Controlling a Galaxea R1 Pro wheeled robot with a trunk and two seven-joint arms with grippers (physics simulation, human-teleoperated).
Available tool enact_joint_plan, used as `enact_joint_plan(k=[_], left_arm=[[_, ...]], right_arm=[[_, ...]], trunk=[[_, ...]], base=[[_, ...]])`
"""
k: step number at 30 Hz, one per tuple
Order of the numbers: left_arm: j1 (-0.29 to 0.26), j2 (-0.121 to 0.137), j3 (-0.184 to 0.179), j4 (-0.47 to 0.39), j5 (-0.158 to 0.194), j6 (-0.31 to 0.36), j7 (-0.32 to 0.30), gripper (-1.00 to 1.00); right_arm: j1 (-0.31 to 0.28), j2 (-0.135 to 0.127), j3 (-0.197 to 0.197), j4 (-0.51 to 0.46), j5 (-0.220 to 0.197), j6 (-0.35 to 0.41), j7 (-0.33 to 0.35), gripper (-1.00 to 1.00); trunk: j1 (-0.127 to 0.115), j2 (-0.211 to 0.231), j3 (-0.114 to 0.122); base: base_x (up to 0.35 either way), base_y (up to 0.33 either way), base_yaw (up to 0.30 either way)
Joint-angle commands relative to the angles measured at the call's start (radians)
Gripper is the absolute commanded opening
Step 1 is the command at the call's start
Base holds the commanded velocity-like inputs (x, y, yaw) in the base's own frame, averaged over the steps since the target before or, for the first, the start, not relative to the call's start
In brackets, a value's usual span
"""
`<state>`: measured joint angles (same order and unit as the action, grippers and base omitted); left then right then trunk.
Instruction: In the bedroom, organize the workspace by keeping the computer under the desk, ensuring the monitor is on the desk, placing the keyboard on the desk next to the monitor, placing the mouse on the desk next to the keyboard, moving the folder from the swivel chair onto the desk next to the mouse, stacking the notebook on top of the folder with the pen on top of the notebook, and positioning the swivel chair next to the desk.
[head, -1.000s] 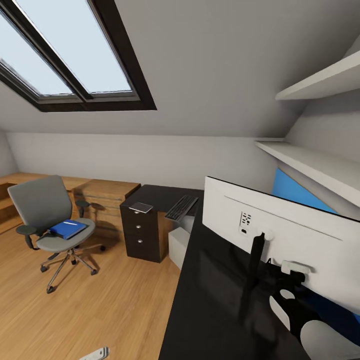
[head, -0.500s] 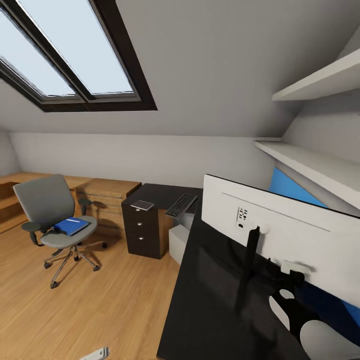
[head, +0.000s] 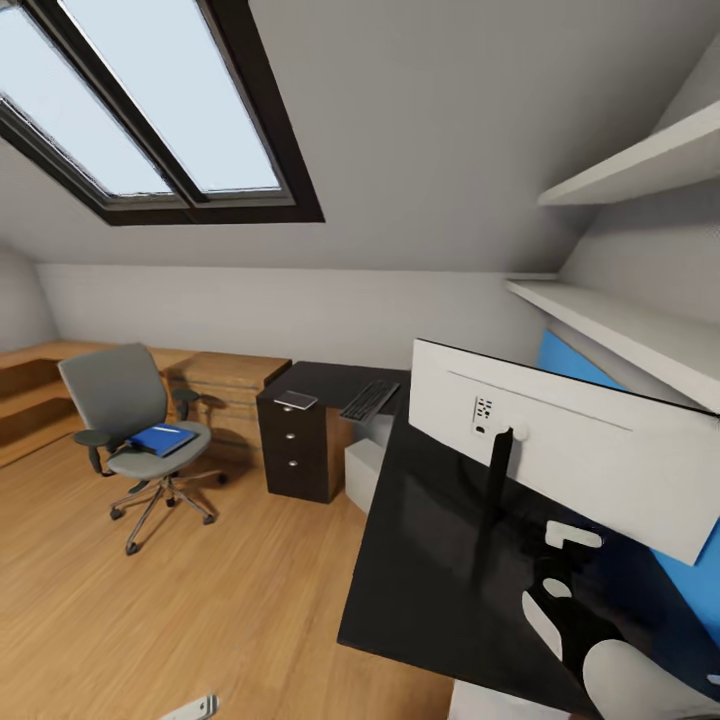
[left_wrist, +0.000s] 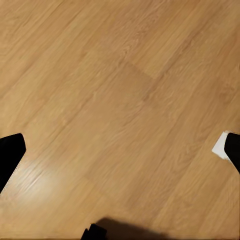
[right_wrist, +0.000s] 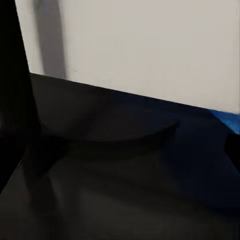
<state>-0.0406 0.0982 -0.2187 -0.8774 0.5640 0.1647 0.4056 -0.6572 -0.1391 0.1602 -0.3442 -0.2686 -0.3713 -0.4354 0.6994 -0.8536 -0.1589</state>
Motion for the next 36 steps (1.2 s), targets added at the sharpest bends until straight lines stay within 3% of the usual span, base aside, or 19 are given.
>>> enact_joint_plan(k=[1,4,5,7,9,10,11,15,20,32,36], left_arm=[[-0.001,0.002,-0.005,-0.001,0.007,0.003,0.009,1.00],[-0.001,0.003,-0.005,-0.001,0.008,0.003,0.009,1.00],[-0.001,0.003,-0.005,0.000,0.008,0.003,0.009,1.00],[-0.001,0.003,-0.005,0.000,0.008,0.003,0.009,1.00],[-0.001,0.003,-0.005,0.000,0.008,0.003,0.009,1.00],[-0.001,0.003,-0.005,0.000,0.008,0.003,0.009,1.00],[-0.001,0.003,-0.005,0.000,0.008,0.003,0.009,1.00],[0.000,0.003,-0.005,0.000,0.008,0.003,0.009,1.00],[0.000,0.002,-0.005,0.000,0.008,0.002,0.009,1.00],[-0.001,0.001,-0.005,0.000,0.008,0.001,0.009,1.00],[0.000,0.000,-0.005,0.000,0.007,0.001,0.009,1.00]], right_arm=[[-0.001,0.010,0.009,0.000,-0.010,-0.004,-0.005,1.00],[-0.001,0.030,0.009,-0.004,-0.010,0.010,-0.006,1.00],[-0.001,0.051,0.010,-0.025,-0.009,0.051,-0.006,1.00],[-0.001,0.058,0.010,-0.040,-0.009,0.079,-0.006,1.00],[-0.001,0.066,0.010,-0.068,-0.009,0.148,-0.005,1.00],[-0.001,0.070,0.011,-0.111,-0.010,0.257,-0.003,1.00],[-0.001,0.071,0.012,-0.126,-0.010,0.281,-0.002,1.00],[-0.001,0.079,0.013,-0.156,-0.011,0.311,-0.001,1.00],[-0.001,0.130,0.015,-0.175,-0.006,0.328,-0.004,1.00],[0.001,0.170,0.014,-0.198,-0.005,0.328,-0.006,1.00],[0.001,0.171,0.013,-0.199,-0.003,0.327,-0.006,1.00]], trunk=[[0.000,-0.001,-0.002],[0.000,-0.001,-0.002],[0.000,-0.001,-0.002],[0.000,-0.001,-0.002],[0.000,-0.001,-0.002],[0.000,-0.001,-0.002],[0.000,-0.001,-0.002],[0.000,-0.001,-0.002],[0.000,-0.001,-0.002],[0.000,-0.001,-0.002],[0.000,-0.001,-0.001]], base=[[-0.253,0.236,0.000],[-0.224,0.259,0.000],[-0.166,0.295,0.000],[-0.158,0.300,0.000],[-0.142,0.306,0.000],[-0.042,0.322,0.000],[-0.027,0.326,0.000],[-0.015,0.328,0.000],[-0.003,0.331,0.000],[0.000,0.332,0.000],[0.044,0.332,-0.019]])
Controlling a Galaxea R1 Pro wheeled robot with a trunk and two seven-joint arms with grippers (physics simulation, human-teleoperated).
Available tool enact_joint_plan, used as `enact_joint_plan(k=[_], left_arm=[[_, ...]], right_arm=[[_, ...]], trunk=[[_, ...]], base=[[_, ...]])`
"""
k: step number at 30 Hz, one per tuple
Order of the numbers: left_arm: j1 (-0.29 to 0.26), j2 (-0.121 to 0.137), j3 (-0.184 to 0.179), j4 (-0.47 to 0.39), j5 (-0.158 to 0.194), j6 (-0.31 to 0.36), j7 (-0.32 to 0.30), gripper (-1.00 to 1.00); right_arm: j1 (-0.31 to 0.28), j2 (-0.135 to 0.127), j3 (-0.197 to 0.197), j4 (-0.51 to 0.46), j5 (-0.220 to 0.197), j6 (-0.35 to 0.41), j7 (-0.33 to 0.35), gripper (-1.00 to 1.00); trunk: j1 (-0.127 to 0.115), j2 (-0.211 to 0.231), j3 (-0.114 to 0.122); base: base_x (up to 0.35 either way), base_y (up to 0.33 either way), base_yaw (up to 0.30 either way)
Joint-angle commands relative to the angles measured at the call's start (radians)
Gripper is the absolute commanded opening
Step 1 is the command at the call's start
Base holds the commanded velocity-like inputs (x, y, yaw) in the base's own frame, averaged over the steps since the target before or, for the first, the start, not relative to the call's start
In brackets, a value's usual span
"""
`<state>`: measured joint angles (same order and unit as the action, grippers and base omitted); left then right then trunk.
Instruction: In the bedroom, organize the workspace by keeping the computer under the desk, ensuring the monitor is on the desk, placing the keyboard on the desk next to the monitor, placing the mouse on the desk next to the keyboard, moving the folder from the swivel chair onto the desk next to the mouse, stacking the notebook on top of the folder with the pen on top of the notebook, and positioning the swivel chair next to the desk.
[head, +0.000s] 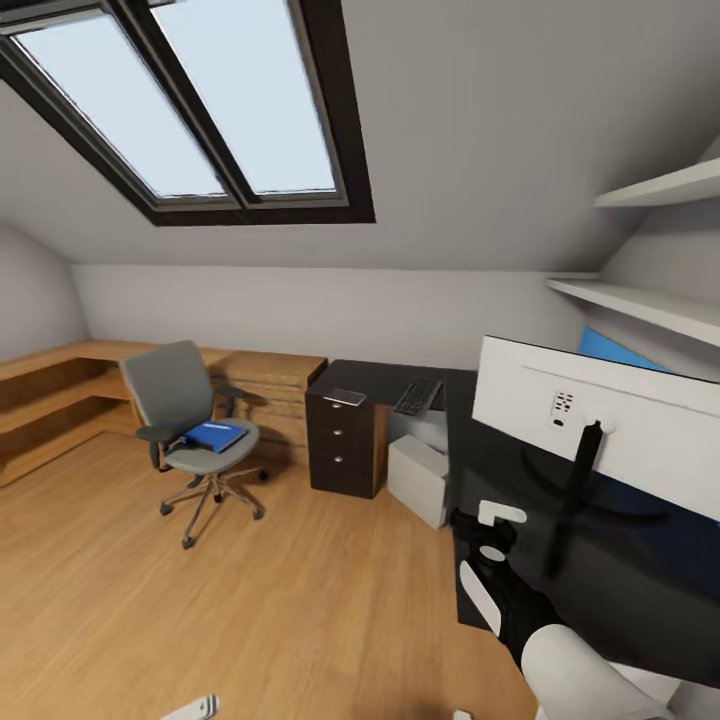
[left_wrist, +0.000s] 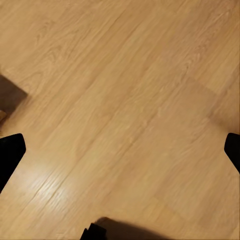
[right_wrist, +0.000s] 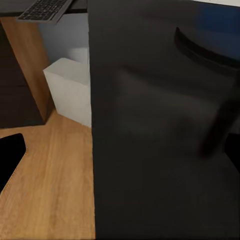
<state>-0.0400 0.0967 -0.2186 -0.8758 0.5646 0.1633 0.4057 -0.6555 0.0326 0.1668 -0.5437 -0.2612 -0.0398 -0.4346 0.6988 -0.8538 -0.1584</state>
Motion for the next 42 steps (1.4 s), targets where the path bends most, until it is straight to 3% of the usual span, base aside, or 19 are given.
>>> enact_joint_plan(k=[1,14,23,42], left_arm=[[-0.001,0.001,-0.005,-0.002,0.006,0.002,0.008,1.00],[-0.001,-0.001,-0.005,-0.002,0.004,0.002,0.008,1.00],[-0.001,0.000,-0.004,-0.003,0.005,0.001,0.008,1.00],[-0.001,0.004,0.011,-0.003,0.007,0.002,0.008,1.00]], right_arm=[[-0.001,-0.001,0.007,0.000,-0.010,-0.004,-0.007,1.00],[-0.001,-0.002,0.007,0.001,-0.009,-0.006,-0.006,1.00],[-0.001,-0.001,0.007,0.001,-0.009,-0.006,-0.006,1.00],[-0.001,0.000,0.007,0.005,-0.010,-0.007,-0.005,1.00]], trunk=[[0.000,-0.001,-0.001],[0.000,-0.001,0.010],[-0.034,0.062,0.041],[-0.107,0.195,0.101]], base=[[0.078,0.332,-0.099],[0.051,0.145,-0.219],[0.029,0.003,-0.142],[0.337,0.065,0.000]])
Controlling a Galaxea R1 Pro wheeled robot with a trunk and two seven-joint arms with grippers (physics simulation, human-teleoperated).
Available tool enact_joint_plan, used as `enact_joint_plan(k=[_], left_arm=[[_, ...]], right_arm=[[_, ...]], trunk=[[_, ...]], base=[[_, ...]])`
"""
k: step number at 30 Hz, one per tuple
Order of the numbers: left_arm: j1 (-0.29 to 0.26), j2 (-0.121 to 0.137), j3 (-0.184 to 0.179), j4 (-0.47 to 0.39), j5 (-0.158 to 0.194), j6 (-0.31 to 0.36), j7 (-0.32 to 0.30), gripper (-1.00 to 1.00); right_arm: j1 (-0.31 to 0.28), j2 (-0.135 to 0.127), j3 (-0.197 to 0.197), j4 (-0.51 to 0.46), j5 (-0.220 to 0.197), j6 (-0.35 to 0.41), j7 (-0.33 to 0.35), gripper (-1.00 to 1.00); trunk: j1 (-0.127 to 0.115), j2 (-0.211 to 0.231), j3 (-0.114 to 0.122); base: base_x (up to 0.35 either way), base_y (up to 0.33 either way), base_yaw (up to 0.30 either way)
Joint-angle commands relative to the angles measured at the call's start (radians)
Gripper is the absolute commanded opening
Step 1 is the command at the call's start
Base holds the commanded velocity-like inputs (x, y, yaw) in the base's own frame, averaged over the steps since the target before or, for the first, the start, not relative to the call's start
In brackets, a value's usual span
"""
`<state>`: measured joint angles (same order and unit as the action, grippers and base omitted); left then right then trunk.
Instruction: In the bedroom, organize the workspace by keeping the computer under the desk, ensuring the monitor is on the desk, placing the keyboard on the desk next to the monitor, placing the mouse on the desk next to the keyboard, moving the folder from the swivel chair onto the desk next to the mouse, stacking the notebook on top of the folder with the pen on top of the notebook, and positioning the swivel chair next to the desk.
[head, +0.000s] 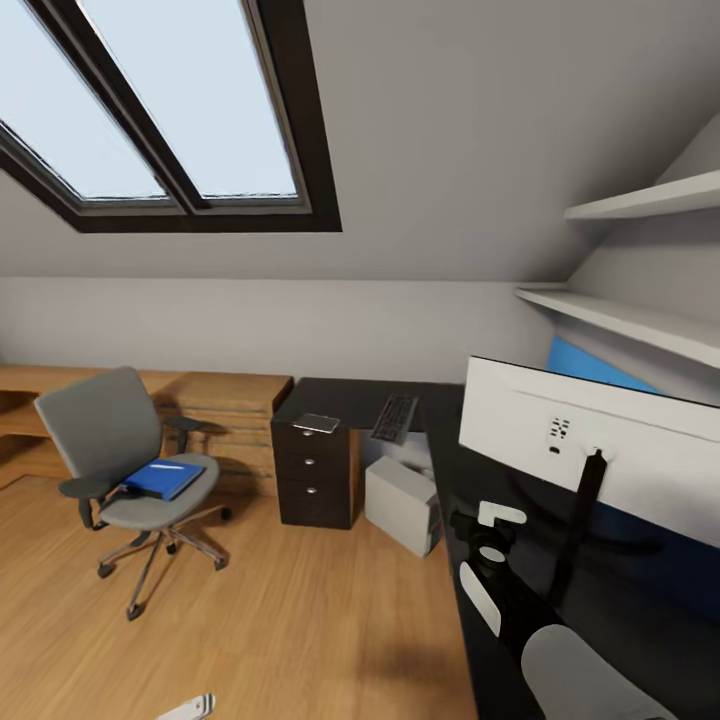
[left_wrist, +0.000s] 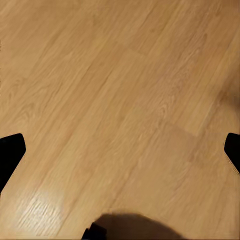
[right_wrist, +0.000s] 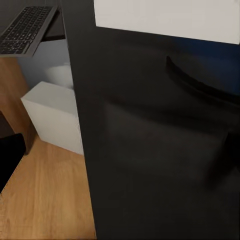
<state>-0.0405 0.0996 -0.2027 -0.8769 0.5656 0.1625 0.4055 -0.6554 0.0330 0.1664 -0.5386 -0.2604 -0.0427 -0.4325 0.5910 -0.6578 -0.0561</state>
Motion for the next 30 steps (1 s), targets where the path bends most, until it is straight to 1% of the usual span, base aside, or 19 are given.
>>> enact_joint_plan(k=[1,6,26,30], left_arm=[[-0.001,0.001,0.000,-0.002,0.007,0.003,0.009,1.00],[-0.001,0.002,0.006,-0.002,0.007,0.003,0.009,1.00],[-0.001,0.001,0.011,-0.002,0.007,0.003,0.009,1.00],[-0.001,0.000,0.016,-0.002,0.005,0.002,0.010,1.00]], right_arm=[[-0.001,-0.001,0.007,0.001,-0.011,-0.005,-0.007,1.00],[-0.001,-0.001,0.008,0.001,-0.011,-0.005,-0.004,1.00],[-0.001,-0.001,0.008,0.002,-0.008,-0.005,-0.002,1.00],[-0.001,-0.001,0.008,0.002,-0.008,-0.005,-0.001,1.00]], trunk=[[-0.003,0.006,0.001],[-0.022,0.041,0.017],[-0.099,0.181,0.080],[-0.099,0.181,0.080]], base=[[0.340,0.124,0.000],[0.340,0.127,0.000],[0.340,0.131,0.000],[0.321,0.067,0.000]])
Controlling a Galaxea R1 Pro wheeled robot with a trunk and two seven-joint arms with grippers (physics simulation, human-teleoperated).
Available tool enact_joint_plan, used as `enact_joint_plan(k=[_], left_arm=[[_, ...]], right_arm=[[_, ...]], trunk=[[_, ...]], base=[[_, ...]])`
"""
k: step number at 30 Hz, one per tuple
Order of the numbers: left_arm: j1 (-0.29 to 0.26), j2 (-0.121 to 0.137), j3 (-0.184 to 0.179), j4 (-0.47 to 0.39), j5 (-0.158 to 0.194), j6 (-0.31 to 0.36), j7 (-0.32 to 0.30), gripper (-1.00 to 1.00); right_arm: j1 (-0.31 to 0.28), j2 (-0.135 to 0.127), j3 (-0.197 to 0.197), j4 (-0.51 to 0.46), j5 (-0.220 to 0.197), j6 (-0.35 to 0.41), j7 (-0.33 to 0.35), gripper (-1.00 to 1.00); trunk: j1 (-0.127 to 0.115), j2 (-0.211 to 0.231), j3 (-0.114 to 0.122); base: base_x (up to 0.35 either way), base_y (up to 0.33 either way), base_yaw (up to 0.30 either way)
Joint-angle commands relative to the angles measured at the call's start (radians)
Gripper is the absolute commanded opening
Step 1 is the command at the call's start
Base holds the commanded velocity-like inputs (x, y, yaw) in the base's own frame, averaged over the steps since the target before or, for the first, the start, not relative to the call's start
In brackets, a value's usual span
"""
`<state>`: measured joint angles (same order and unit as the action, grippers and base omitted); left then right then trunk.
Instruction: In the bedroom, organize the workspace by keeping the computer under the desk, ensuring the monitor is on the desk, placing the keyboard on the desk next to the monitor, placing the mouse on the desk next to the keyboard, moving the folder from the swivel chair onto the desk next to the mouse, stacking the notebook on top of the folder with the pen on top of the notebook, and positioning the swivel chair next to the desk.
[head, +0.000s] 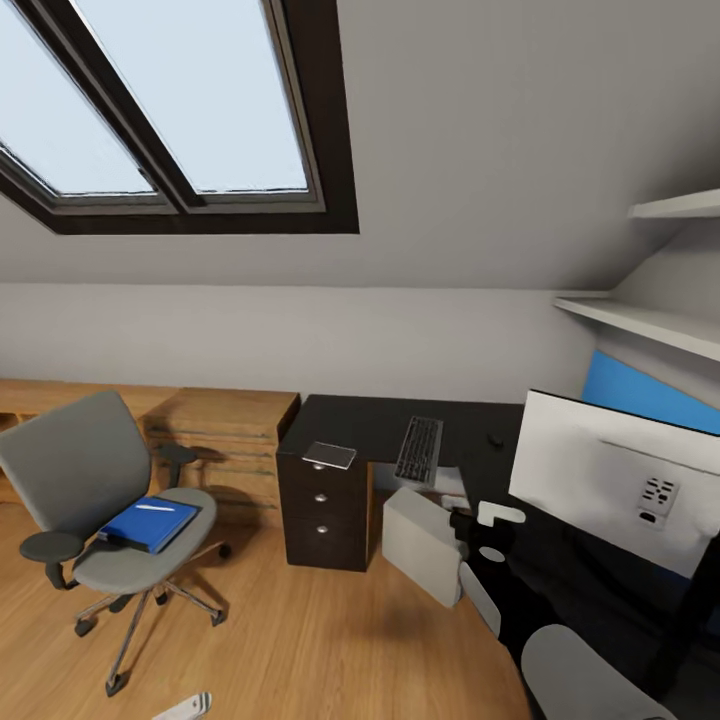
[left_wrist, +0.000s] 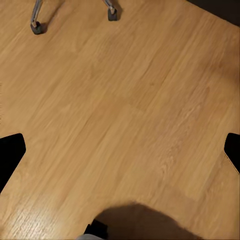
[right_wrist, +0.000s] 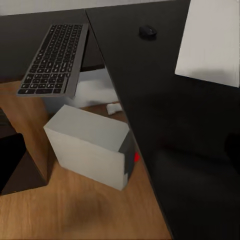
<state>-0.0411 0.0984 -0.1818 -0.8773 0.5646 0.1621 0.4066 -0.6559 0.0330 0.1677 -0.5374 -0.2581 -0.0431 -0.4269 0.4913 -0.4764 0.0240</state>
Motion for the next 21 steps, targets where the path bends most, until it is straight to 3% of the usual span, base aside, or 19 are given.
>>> enact_joint_plan(k=[1,4,6,9,10,13,16,21], left_arm=[[0.000,0.000,0.011,-0.002,0.006,0.002,0.009,1.00],[0.000,-0.002,0.013,-0.002,0.005,0.002,0.009,1.00],[0.000,-0.004,0.014,-0.002,0.004,0.001,0.010,1.00],[0.000,-0.004,0.014,-0.002,0.003,-0.014,0.012,1.00],[0.000,-0.004,0.014,-0.002,0.002,-0.026,0.014,1.00],[0.000,-0.005,0.012,-0.002,0.002,-0.050,0.015,1.00],[0.000,-0.006,0.010,-0.002,0.003,-0.061,0.015,1.00],[0.000,-0.006,0.009,-0.002,0.003,-0.065,0.015,1.00]], right_arm=[[-0.001,0.000,0.009,-0.001,-0.010,-0.005,-0.007,1.00],[-0.001,0.007,0.016,-0.002,-0.010,-0.004,-0.007,1.00],[-0.001,0.027,0.041,-0.015,-0.010,0.015,-0.011,1.00],[-0.007,0.041,0.047,-0.089,-0.009,0.102,-0.014,1.00],[-0.024,0.044,0.048,-0.144,-0.009,0.173,-0.020,1.00],[-0.098,0.048,0.047,-0.255,-0.014,0.361,-0.056,1.00],[-0.232,0.058,0.046,-0.307,-0.026,0.511,-0.127,1.00],[-0.380,0.074,0.045,-0.322,-0.073,0.575,-0.218,1.00]], trunk=[[0.001,-0.001,0.000],[0.001,-0.001,0.000],[0.001,-0.001,0.000],[0.001,-0.001,0.000],[0.001,-0.001,0.000],[0.001,-0.001,0.000],[0.001,-0.001,0.000],[0.001,-0.001,0.000]], base=[[0.059,0.004,0.000],[0.024,0.001,0.000],[0.005,0.000,0.000],[0.002,0.000,0.000],[0.000,0.000,0.000],[0.000,0.000,0.000],[0.000,0.000,0.000],[0.000,0.000,0.000]])
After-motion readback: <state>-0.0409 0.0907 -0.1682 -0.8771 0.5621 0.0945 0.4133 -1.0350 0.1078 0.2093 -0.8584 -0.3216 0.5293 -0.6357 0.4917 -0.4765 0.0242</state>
